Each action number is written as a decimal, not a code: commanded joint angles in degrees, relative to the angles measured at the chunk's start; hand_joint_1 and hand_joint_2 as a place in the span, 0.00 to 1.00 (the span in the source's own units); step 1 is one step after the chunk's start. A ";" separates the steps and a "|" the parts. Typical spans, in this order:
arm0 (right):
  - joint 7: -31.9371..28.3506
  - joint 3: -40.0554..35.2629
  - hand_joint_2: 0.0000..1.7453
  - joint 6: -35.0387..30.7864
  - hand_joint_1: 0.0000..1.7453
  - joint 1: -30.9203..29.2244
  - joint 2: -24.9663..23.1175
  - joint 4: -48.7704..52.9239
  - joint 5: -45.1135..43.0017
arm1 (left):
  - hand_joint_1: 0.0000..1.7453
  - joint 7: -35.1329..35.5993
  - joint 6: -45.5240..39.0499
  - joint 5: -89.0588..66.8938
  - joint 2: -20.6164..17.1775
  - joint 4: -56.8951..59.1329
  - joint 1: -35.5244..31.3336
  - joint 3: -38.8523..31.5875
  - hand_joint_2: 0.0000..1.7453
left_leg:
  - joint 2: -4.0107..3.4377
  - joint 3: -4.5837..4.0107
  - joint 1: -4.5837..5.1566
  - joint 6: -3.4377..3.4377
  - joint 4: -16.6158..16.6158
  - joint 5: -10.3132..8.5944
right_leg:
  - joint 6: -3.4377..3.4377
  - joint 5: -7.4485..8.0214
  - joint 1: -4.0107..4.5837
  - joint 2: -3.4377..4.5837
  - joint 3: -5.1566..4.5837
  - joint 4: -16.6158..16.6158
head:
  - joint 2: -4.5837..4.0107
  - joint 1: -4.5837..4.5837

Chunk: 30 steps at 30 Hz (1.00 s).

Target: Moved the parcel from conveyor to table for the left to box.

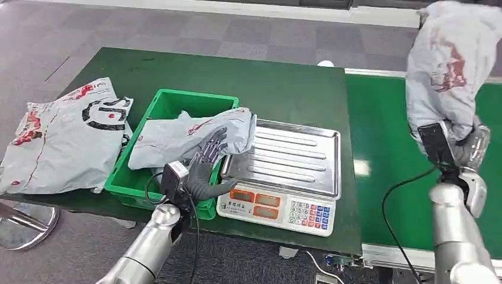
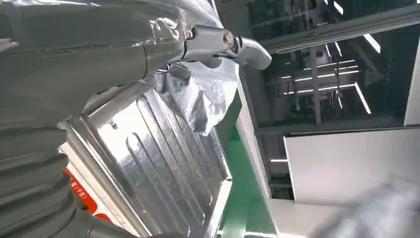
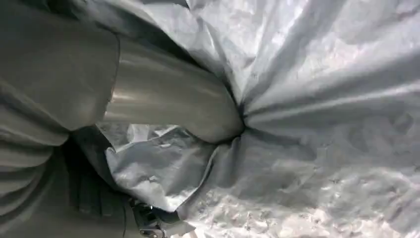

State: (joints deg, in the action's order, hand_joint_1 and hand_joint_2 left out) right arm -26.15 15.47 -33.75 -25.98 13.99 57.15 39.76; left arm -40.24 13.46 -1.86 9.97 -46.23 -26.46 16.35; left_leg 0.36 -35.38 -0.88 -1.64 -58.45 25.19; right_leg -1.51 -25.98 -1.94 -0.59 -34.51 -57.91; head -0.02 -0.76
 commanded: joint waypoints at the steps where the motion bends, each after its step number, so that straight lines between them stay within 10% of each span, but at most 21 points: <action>1: -4.89 -7.41 1.00 -3.53 1.00 11.53 -6.97 29.31 5.37 | 0.00 0.24 1.17 0.60 -1.08 0.84 -1.50 1.26 1.00 | -0.27 0.16 -0.01 0.00 0.08 0.11 | 0.17 -0.01 0.04 0.28 0.03 0.03 | 0.00 0.00; 8: -5.45 -15.04 1.00 -1.71 1.00 11.47 -6.15 30.97 9.37 | 0.00 0.24 1.08 0.21 -1.32 0.42 -1.63 1.82 1.00 | -0.30 0.22 -0.03 0.06 0.12 0.10 | 0.19 -0.02 0.06 0.23 0.11 0.12 | 0.00 0.00; 14: 12.91 -25.90 1.00 27.48 1.00 2.84 -1.02 18.99 22.09 | 0.00 0.24 1.43 0.52 -2.65 -0.12 -1.55 2.38 1.00 | -0.75 0.27 0.01 0.04 0.06 0.11 | 0.22 0.09 0.01 0.74 -0.02 0.03 | 0.00 0.00; 30: 15.23 -34.01 1.00 45.87 1.00 6.34 6.48 14.24 15.35 | 0.00 0.24 2.02 0.49 -1.00 3.39 -3.82 3.66 1.00 | -0.12 0.15 -0.01 0.06 0.02 0.02 | 0.10 0.00 0.02 0.10 0.07 0.05 | 0.00 0.00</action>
State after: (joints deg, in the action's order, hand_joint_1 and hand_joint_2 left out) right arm -11.78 -10.65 7.96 -17.20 15.67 77.39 56.98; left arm -40.22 15.26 -1.33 9.57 -47.06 -27.40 16.81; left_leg 0.25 -35.33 -0.87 -1.64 -58.46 25.20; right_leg -1.51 -25.99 -1.96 -0.49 -34.54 -57.90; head -0.02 -0.76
